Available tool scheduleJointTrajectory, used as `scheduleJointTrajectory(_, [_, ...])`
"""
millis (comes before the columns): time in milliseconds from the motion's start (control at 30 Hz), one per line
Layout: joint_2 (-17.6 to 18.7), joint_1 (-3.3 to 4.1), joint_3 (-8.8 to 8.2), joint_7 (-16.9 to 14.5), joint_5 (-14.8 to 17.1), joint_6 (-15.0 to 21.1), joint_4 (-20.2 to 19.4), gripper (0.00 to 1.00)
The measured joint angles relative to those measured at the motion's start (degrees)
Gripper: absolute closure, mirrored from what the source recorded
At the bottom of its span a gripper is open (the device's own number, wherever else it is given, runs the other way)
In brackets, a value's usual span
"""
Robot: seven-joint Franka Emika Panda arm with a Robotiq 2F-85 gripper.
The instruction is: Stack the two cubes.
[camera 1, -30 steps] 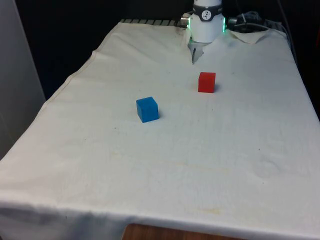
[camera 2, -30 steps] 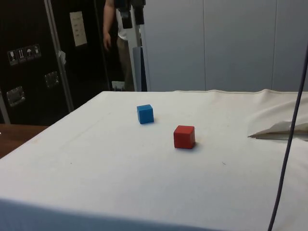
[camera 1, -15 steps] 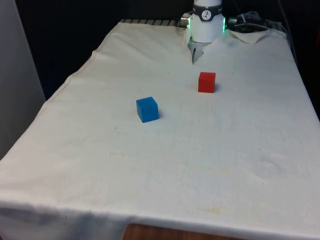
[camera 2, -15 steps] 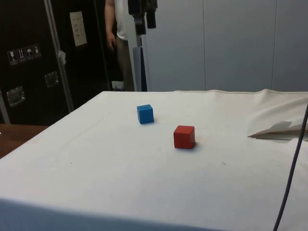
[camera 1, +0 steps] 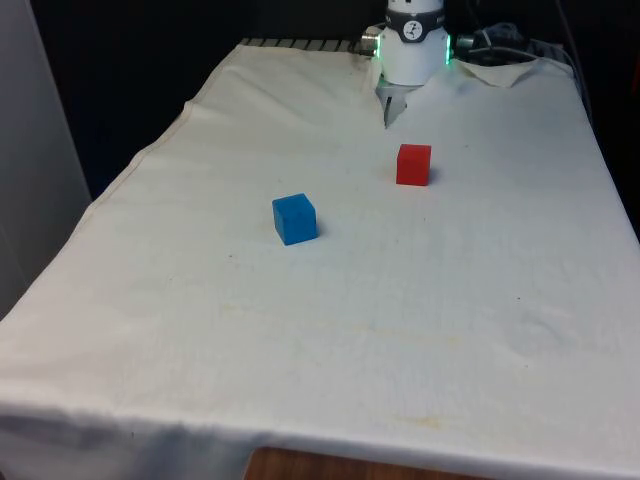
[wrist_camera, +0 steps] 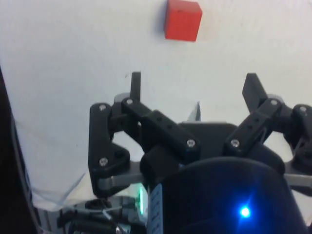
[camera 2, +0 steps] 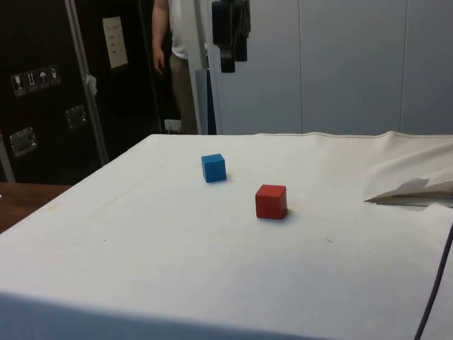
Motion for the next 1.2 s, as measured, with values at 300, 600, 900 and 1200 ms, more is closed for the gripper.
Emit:
scheduleJointTrajectory(300, [0.4,-0.06,0.00,0.5,0.0,4.5,-3.8,0.00])
scheduleJointTrajectory(600, [1.9,-0.06,0.00,1.5,0.0,8.8,-7.1,0.00])
scheduleJointTrajectory(900, [2.4,-0.06,0.00,3.7,0.0,11.6,-10.4,0.00])
scheduleJointTrajectory(1200, [4.4,-0.11,-0.17,6.8,0.0,14.4,-12.1,0.00])
